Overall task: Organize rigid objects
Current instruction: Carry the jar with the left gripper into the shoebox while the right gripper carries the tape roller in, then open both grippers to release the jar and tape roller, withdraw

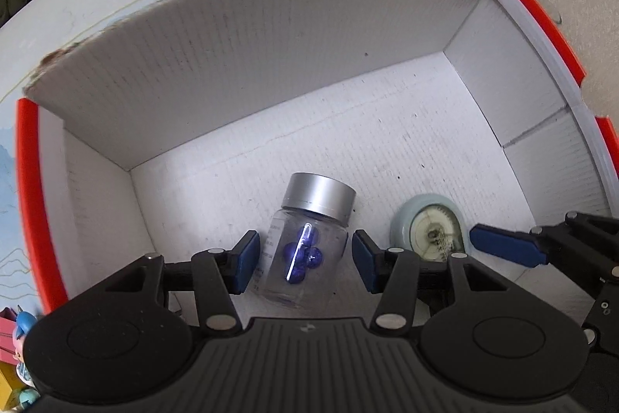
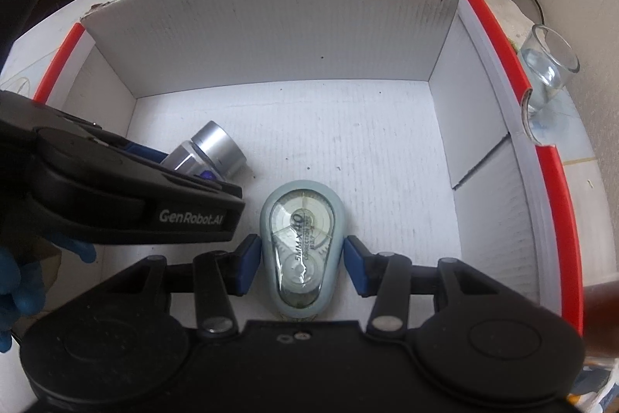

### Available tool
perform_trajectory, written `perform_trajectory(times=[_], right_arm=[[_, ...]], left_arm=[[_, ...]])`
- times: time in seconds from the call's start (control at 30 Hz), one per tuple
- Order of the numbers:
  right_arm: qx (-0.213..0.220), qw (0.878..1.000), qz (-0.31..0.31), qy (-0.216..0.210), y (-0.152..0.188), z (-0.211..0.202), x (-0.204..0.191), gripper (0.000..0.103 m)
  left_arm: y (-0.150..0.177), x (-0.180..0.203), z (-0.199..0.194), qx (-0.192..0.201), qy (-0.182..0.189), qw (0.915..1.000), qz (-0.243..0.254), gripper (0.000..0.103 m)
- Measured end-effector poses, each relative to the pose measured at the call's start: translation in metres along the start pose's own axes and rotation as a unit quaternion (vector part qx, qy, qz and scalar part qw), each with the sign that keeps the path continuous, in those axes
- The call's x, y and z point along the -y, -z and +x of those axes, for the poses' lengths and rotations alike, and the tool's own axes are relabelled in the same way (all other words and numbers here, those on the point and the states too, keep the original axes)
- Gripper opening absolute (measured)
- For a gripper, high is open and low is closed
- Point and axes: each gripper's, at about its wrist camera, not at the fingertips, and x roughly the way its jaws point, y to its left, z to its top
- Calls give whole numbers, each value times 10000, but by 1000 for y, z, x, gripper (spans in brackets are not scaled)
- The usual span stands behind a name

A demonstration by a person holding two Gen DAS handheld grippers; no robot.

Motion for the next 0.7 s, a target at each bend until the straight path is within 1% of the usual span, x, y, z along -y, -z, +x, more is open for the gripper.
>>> perform_trajectory(times=[0.13, 0.27, 0.4, 0.53, 0.7], right_arm=[[1, 10000, 48, -21, -2, 1, 2, 50], [61, 9999, 117, -74, 2, -4, 2, 50], [297, 9992, 163, -201, 4, -17, 2, 51], [507, 9983, 162, -238, 6, -30, 2, 52], [757, 9967, 136, -271, 9, -50, -2, 52]], left_arm=[[1, -4, -11, 223, -1, 9997, -44, 52], [6, -7, -31, 530, 123, 9985, -115, 52], [14, -9, -53, 862, 184, 9960, -160, 52], [24, -9, -74, 1146, 167, 9931, -186, 52], [36, -14, -99, 1468, 262, 9885, -241, 52]])
